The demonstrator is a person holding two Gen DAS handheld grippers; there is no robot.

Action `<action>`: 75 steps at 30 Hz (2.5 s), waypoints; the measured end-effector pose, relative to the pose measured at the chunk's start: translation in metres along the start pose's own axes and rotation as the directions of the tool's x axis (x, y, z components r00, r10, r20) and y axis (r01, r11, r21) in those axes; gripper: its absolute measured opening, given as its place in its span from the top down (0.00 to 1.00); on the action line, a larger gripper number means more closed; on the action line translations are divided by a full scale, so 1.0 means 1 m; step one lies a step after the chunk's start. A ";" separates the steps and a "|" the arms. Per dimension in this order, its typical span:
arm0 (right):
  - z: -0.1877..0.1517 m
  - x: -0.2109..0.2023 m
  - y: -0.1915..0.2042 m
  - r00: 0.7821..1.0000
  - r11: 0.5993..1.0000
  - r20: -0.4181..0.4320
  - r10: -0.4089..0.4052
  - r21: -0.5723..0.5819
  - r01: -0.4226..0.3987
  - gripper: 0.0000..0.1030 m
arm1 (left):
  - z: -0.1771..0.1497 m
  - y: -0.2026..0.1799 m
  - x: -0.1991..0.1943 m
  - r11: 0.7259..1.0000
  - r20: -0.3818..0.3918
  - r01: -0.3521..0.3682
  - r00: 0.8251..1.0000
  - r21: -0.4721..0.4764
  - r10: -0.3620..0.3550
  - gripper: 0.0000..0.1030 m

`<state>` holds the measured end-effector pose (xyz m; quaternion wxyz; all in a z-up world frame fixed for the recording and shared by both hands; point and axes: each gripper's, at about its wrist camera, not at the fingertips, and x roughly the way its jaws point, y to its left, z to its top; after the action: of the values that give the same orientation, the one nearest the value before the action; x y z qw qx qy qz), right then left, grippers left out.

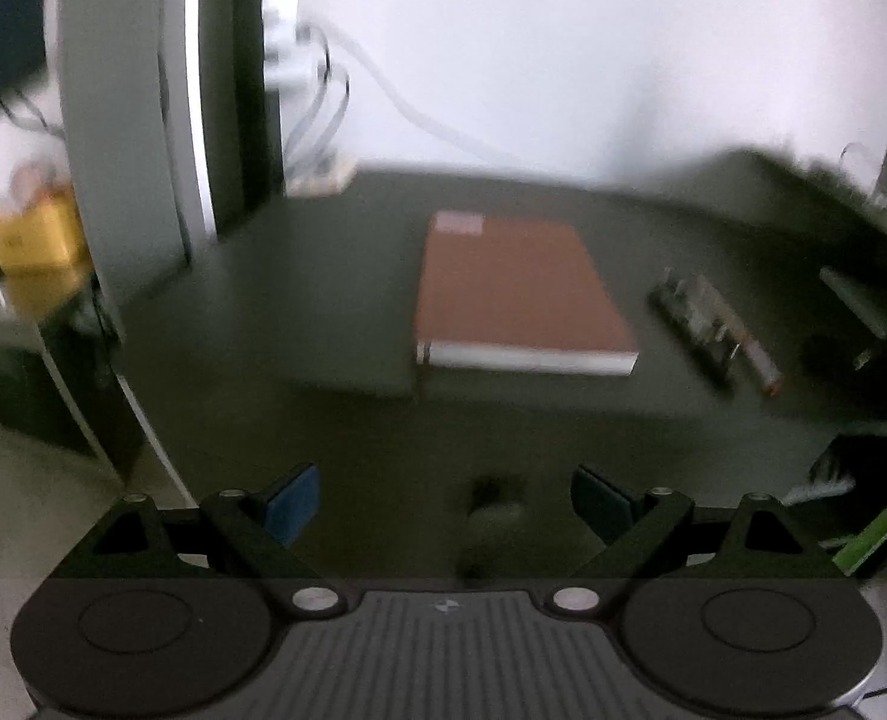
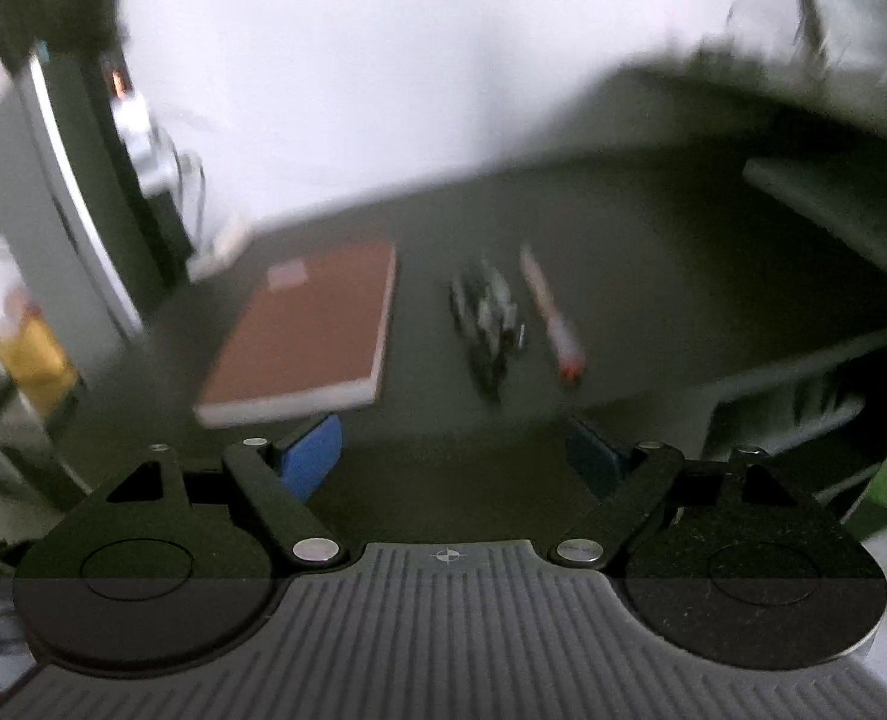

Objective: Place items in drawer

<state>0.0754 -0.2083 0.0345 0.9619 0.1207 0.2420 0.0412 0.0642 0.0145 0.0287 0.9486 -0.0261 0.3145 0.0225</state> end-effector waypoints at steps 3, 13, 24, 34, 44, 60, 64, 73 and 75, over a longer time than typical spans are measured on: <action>0.022 -0.042 -0.003 0.983 0.999 0.180 -0.030 -0.029 0.036 0.14 | 0.014 -0.002 -0.024 1.000 0.088 -0.011 0.996 -0.002 0.011 0.09; 0.099 -0.136 -0.058 0.690 0.937 0.691 -0.217 -0.049 0.345 0.00 | 0.028 0.004 -0.049 0.997 0.159 -0.015 0.987 -0.075 0.027 0.08; 0.136 -0.131 -0.203 0.402 0.892 0.806 -0.434 0.320 0.320 0.00 | 0.030 -0.009 -0.028 0.998 0.105 -0.021 0.994 -0.061 0.028 0.08; 0.149 -0.079 -0.245 0.454 0.879 0.755 -0.473 0.368 0.304 0.00 | 0.033 -0.023 -0.004 0.999 0.070 -0.035 0.997 -0.041 0.038 0.08; 0.160 -0.104 -0.253 0.407 0.890 0.797 -0.446 0.347 0.295 0.00 | 0.029 -0.025 0.007 0.999 0.045 -0.044 0.998 -0.027 0.045 0.08; 0.118 -0.156 -0.072 0.587 0.979 0.793 -0.161 0.054 0.195 0.00 | 0.003 -0.001 -0.037 0.998 0.082 -0.021 0.996 -0.065 0.027 0.07; 0.055 -0.143 -0.019 0.741 0.988 0.668 -0.071 -0.054 0.143 0.00 | -0.017 0.013 -0.045 0.997 0.060 -0.057 0.996 -0.043 0.060 0.06; -0.046 -0.101 0.012 0.944 0.994 0.312 -0.107 0.016 0.107 0.00 | -0.049 0.042 -0.047 0.990 -0.028 -0.137 0.990 -0.026 0.136 0.02; -0.062 -0.096 0.033 0.974 0.993 0.193 -0.120 0.005 0.121 0.00 | -0.056 0.042 -0.045 0.991 -0.053 -0.134 0.990 -0.014 0.133 0.02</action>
<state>-0.0396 -0.1766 0.0337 0.9819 0.1058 0.1543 -0.0282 -0.0074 0.0514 0.0093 0.9363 -0.0138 0.3396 0.0883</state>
